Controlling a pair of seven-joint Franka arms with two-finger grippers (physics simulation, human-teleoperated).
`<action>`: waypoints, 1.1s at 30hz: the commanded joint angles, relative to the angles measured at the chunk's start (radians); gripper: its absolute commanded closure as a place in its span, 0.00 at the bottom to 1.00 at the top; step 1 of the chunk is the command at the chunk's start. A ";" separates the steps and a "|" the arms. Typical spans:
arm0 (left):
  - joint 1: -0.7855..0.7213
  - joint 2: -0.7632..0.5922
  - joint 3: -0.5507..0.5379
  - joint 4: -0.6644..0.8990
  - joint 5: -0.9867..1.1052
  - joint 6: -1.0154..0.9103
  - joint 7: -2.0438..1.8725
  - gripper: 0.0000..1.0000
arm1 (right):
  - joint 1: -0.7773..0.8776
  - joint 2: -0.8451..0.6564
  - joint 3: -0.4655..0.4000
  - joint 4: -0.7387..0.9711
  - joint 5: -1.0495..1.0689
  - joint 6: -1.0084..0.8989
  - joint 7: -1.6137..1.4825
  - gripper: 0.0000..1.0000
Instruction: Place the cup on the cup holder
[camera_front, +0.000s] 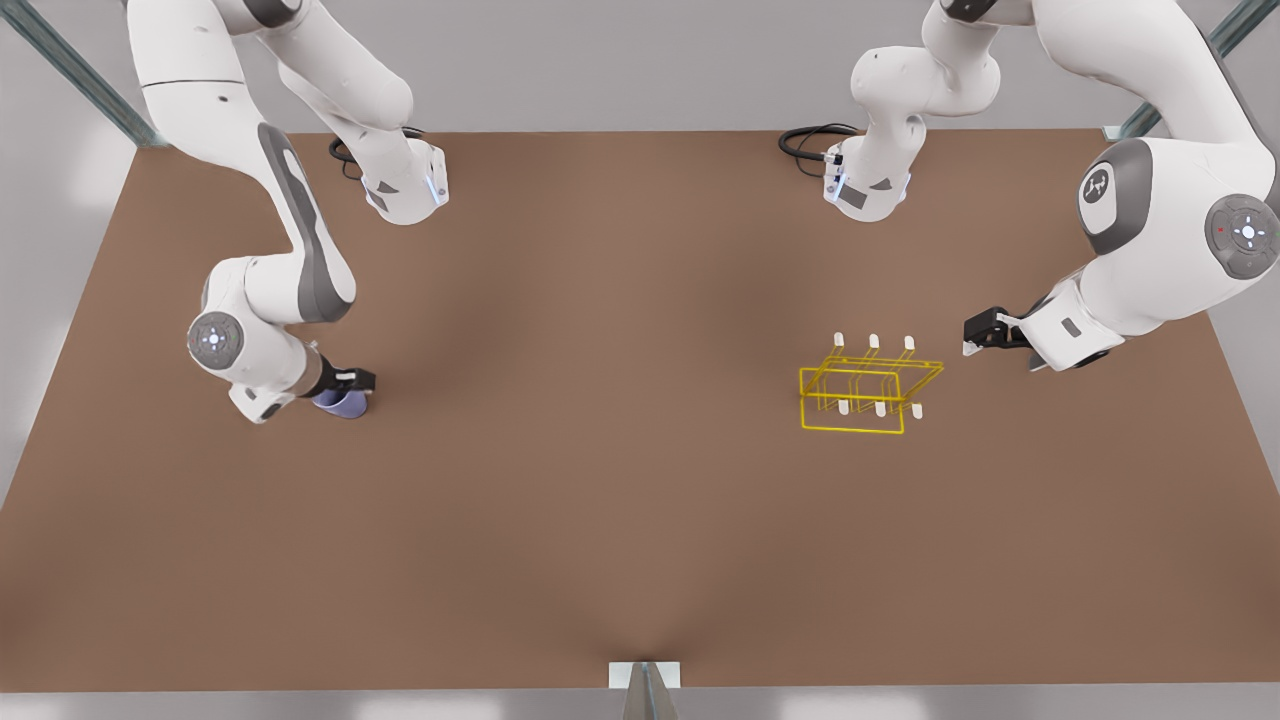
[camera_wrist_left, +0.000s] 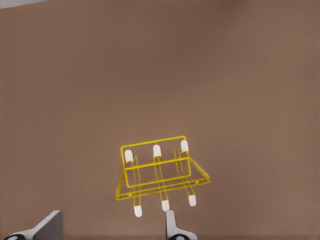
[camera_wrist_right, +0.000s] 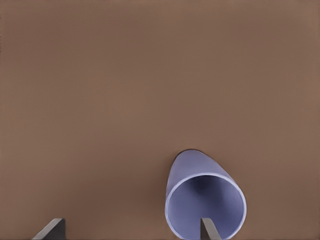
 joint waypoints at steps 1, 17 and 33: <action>0.000 -0.001 0.001 0.000 0.000 -0.002 -0.004 0.00 | -0.010 -0.026 0.001 -0.052 0.001 0.217 -0.124 0.00; 0.000 0.008 0.001 0.000 0.000 -0.002 0.022 0.00 | -0.033 -0.028 -0.002 -0.148 -0.007 0.260 -0.135 0.00; 0.000 0.010 0.001 -0.001 -0.001 -0.006 0.025 0.00 | -0.045 0.042 -0.003 -0.198 -0.045 0.268 -0.115 0.00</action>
